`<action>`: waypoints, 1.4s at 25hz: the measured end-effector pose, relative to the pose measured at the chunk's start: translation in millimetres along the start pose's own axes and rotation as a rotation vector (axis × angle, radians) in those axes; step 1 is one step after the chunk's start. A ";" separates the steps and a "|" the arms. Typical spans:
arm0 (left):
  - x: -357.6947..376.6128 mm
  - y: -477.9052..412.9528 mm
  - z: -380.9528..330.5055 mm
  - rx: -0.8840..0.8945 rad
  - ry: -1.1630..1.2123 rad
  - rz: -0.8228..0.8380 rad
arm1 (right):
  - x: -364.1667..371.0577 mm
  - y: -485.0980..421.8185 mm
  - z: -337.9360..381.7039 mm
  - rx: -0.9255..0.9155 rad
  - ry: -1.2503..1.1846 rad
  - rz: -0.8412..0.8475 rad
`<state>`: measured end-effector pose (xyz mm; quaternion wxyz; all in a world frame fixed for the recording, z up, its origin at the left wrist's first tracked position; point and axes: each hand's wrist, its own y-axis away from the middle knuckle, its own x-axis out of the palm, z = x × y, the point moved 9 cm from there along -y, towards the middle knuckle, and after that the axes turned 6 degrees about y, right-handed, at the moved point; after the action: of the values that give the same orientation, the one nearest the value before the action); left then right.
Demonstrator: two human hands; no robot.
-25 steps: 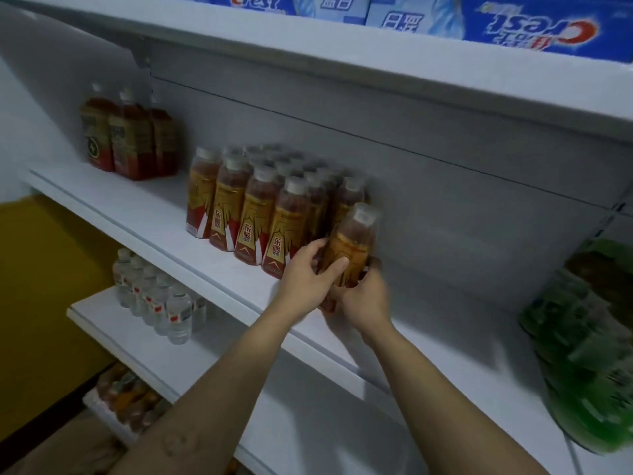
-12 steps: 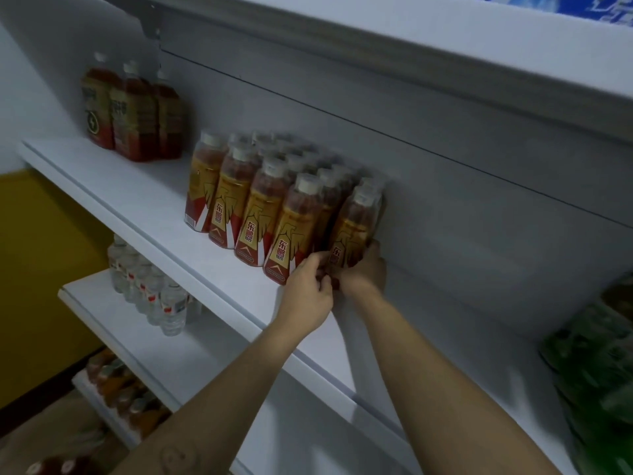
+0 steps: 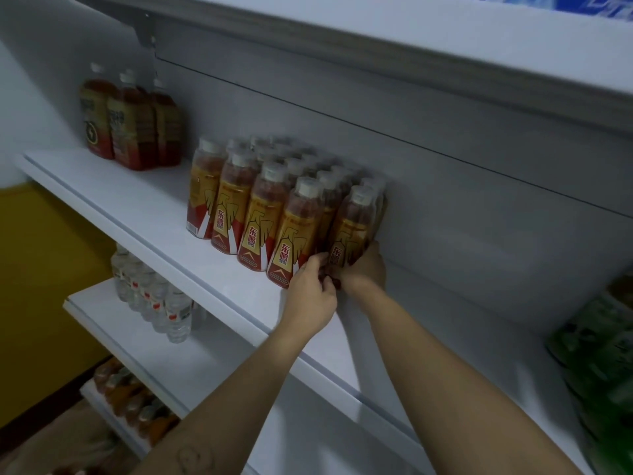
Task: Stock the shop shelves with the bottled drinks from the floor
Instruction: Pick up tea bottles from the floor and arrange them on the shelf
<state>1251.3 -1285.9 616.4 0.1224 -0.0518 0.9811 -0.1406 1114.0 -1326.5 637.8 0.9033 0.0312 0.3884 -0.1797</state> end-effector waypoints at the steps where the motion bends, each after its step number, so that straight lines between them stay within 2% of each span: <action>1: -0.1 1.1 -1.2 -0.009 0.001 0.003 | 1.0 4.5 -1.5 0.027 -0.017 0.022; 3: -1.7 5.6 -4.0 -0.022 0.018 0.003 | 4.1 16.8 -5.9 0.071 -0.064 0.069; 8: -11.8 35.5 -17.1 -0.034 0.074 -0.017 | -16.1 62.5 -6.0 -0.019 -0.173 0.050; 14: -20.3 122.7 -41.6 0.045 0.090 -0.015 | -57.7 145.9 -33.1 -0.117 -0.250 0.032; 19: -1.0 217.4 -56.8 0.039 0.136 0.051 | -107.9 244.8 -92.4 -0.156 -0.330 -0.056; 23: 43.1 303.7 -53.5 -0.015 0.147 0.147 | -132.7 315.6 -164.4 -0.073 -0.354 -0.004; 28: 111.8 410.1 -30.1 -0.117 0.099 0.316 | -154.6 385.1 -283.4 0.064 -0.274 0.011; 35: 158.5 516.0 16.5 -0.295 0.045 0.506 | -120.0 457.7 -386.3 0.282 -0.288 0.153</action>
<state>1067.9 -819.0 416.4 0.1230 0.1802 0.9752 0.0373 930.8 -787.5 416.2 0.9472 0.1606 0.2230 -0.1655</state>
